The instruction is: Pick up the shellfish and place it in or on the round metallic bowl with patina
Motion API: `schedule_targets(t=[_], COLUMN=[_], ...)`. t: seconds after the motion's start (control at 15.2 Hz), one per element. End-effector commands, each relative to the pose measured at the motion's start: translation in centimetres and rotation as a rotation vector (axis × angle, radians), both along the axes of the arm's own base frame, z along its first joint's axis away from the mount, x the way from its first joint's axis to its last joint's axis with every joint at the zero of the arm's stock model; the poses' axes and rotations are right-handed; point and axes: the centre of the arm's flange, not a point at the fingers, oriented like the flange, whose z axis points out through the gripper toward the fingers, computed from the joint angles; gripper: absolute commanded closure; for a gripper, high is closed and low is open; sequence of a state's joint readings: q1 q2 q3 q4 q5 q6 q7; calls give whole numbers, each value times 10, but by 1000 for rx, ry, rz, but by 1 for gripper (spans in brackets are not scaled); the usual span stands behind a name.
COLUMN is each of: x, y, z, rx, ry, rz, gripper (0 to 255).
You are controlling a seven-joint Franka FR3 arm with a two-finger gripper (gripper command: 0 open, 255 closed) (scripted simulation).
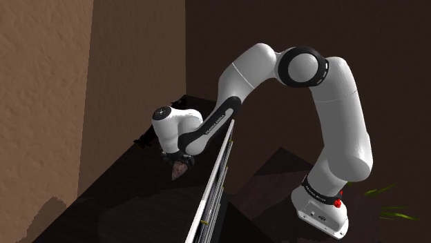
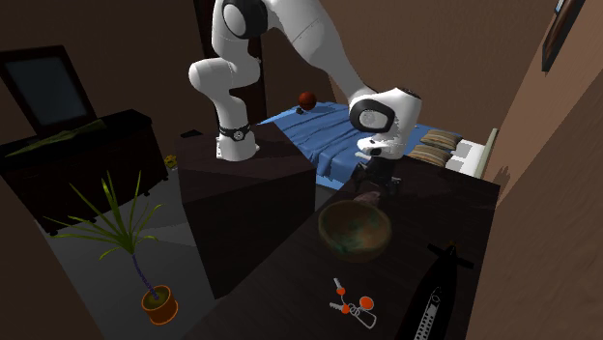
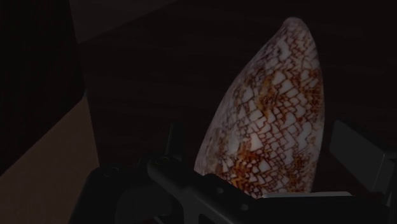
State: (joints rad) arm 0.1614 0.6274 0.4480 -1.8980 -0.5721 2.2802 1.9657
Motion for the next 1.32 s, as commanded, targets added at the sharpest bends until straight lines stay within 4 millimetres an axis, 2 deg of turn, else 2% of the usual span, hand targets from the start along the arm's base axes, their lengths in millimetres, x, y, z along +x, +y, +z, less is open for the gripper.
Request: schedule_targets(t=[0.0, 0.26, 0.33, 0.92, 1.25], x=[0, 0, 0, 0, 0], y=[-1, -1, -1, -1, -1], z=[-1, -1, -1, -1, 25], rx=[0, 0, 0, 0, 0], ry=[0, 0, 0, 0, 0], rz=[0, 0, 0, 0, 0], gripper=[0, 0, 255, 255, 255])
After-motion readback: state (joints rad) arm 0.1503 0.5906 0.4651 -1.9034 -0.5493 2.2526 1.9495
